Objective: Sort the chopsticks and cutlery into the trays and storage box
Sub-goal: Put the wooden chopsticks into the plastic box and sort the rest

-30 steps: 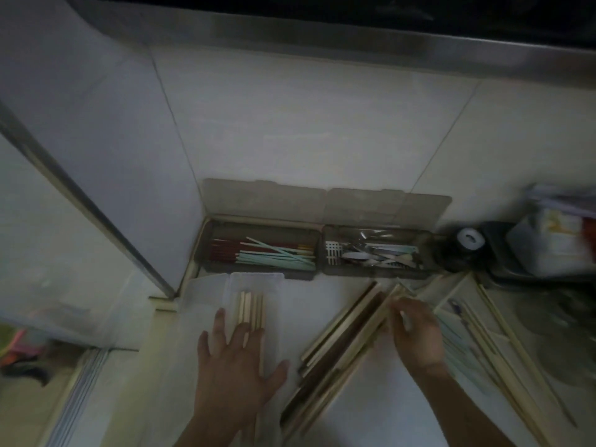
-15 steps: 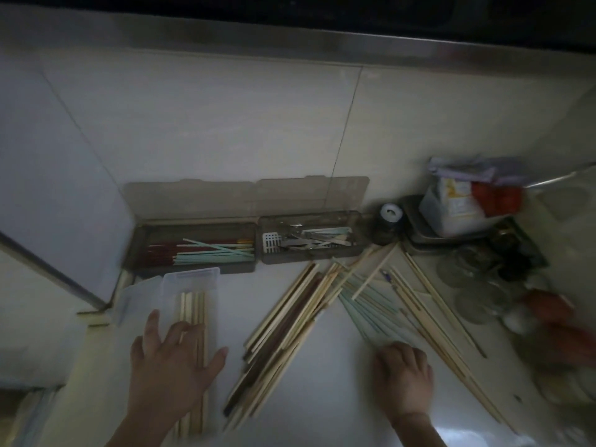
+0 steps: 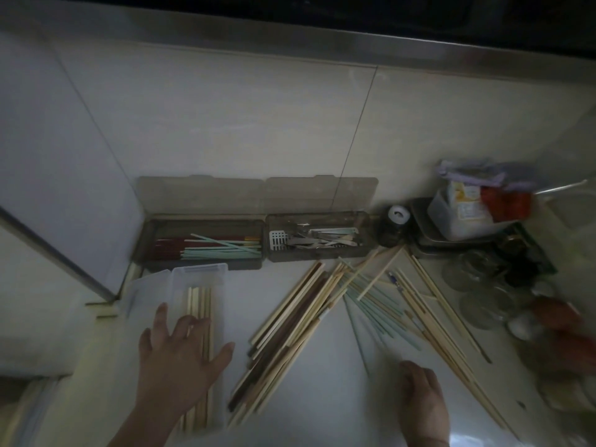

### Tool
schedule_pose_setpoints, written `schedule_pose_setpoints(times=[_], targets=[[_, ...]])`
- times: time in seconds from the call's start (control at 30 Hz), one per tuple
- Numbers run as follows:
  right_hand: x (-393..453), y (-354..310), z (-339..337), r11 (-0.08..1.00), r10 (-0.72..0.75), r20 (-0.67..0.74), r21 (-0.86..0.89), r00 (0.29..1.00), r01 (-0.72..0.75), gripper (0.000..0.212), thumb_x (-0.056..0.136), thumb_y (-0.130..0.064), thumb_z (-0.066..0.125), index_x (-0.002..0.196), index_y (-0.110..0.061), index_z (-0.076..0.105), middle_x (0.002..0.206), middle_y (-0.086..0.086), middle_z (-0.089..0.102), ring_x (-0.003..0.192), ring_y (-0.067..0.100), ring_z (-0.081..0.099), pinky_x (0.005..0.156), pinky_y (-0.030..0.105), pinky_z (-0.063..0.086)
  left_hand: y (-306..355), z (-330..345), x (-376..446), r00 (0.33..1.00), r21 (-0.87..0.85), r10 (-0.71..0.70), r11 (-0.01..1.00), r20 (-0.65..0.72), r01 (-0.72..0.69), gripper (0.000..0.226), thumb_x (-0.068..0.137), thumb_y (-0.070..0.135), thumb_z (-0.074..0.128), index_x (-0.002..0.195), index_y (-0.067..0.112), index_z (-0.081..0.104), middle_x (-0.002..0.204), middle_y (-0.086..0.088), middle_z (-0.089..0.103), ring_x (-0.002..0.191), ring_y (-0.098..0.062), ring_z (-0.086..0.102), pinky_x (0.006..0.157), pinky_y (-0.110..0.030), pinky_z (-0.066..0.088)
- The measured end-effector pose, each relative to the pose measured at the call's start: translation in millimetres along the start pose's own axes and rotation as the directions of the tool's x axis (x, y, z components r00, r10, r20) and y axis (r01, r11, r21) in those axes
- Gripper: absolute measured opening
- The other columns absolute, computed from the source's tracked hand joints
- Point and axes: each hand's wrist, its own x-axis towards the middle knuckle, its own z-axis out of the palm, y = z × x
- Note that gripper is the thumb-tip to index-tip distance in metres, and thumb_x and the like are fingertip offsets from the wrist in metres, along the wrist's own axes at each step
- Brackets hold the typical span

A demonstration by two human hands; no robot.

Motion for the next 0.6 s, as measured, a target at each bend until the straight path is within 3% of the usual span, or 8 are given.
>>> schedule_pose_setpoints(times=[0.1, 0.2, 0.27, 0.33, 0.4, 0.5, 0.6], targets=[[9.4, -40.6, -1.9, 0.997, -0.069, -0.118, 0.007, 0.991, 0.071, 0.036, 0.086, -0.022, 0.041, 0.101, -0.005, 0.069, 0.101, 0.015, 0.057, 0.081, 0.038, 0.063, 0.073, 0.031, 0.041, 0.2, 0.5, 0.6, 1.0, -0.004, 0.002, 1.0, 0.012, -0.002, 0.073, 0.073, 0.076, 0.04, 0.106, 0.02, 0.074, 0.111, -0.003, 0.069, 0.136, -0.044, 0.033, 0.096, -0.063, 0.037], [25.9, -101.2, 1.3, 0.961, -0.278, -0.118, -0.034, 0.953, 0.275, 0.025, 0.089, 0.003, 0.051, 0.109, -0.005, 0.065, 0.111, 0.013, 0.056, 0.086, 0.034, 0.062, 0.075, 0.026, 0.039, 0.1, -0.9, 1.6, 1.0, -0.007, 0.002, 1.0, 0.003, -0.002, 0.072, 0.073, 0.075, 0.041, 0.105, 0.019, 0.074, 0.111, -0.004, 0.069, 0.135, -0.045, 0.033, 0.096, -0.063, 0.037], [35.4, -145.4, 4.8, 0.928, -0.372, -0.081, -0.068, 0.925, 0.367, 0.031, 0.094, -0.004, 0.047, 0.122, -0.014, 0.057, 0.115, 0.006, 0.058, 0.088, 0.028, 0.062, 0.068, 0.024, 0.039, -0.1, -1.5, 1.8, 1.0, -0.007, 0.008, 1.0, -0.004, -0.008, 0.071, 0.073, 0.075, 0.042, 0.105, 0.019, 0.074, 0.111, -0.005, 0.069, 0.135, -0.046, 0.034, 0.096, -0.064, 0.038], [44.7, -186.1, 11.9, 0.91, -0.413, 0.013, -0.033, 0.911, 0.413, 0.031, 0.098, -0.015, 0.041, 0.128, -0.022, 0.046, 0.106, 0.002, 0.06, 0.082, 0.023, 0.061, 0.064, 0.026, 0.041, -0.7, -1.5, 1.5, 1.0, -0.009, 0.02, 1.0, -0.001, -0.02, 0.071, 0.072, 0.074, 0.044, 0.104, 0.018, 0.073, 0.111, -0.007, 0.068, 0.135, -0.047, 0.034, 0.095, -0.064, 0.037], [58.4, -222.5, 22.5, 0.885, -0.464, 0.077, 0.004, 0.883, 0.465, 0.031, 0.096, -0.009, 0.042, 0.124, -0.02, 0.045, 0.098, 0.003, 0.061, 0.077, 0.019, 0.056, 0.062, 0.028, 0.041, -1.5, -1.3, 2.1, 1.0, -0.024, 0.021, 0.999, 0.02, -0.021, 0.072, 0.071, 0.075, 0.047, 0.105, 0.017, 0.073, 0.113, -0.008, 0.068, 0.136, -0.047, 0.033, 0.096, -0.063, 0.035], [83.9, -267.8, 47.4, 0.745, -0.663, 0.132, 0.024, 0.737, 0.666, 0.04, 0.07, 0.013, 0.049, 0.098, -0.013, 0.062, 0.094, 0.007, 0.064, 0.084, 0.029, 0.06, 0.069, 0.033, 0.05, -0.8, -2.2, 3.6, 0.998, -0.027, -0.012, 1.0, 0.068, 0.014, 0.072, 0.067, 0.079, 0.052, 0.108, 0.023, 0.073, 0.115, -0.003, 0.068, 0.137, -0.044, 0.034, 0.098, -0.063, 0.035], [109.1, -303.5, 74.6, 0.633, -0.76, 0.257, 0.085, 0.596, 0.77, 0.045, 0.055, 0.013, 0.048, 0.09, -0.007, 0.068, 0.094, 0.015, 0.066, 0.088, 0.037, 0.061, 0.079, 0.044, 0.053, 0.6, -3.8, 5.5, 0.996, -0.058, -0.017, 0.998, 0.084, 0.022, 0.073, 0.066, 0.079, 0.053, 0.107, 0.023, 0.073, 0.114, -0.002, 0.068, 0.136, -0.044, 0.037, 0.097, -0.065, 0.037]])
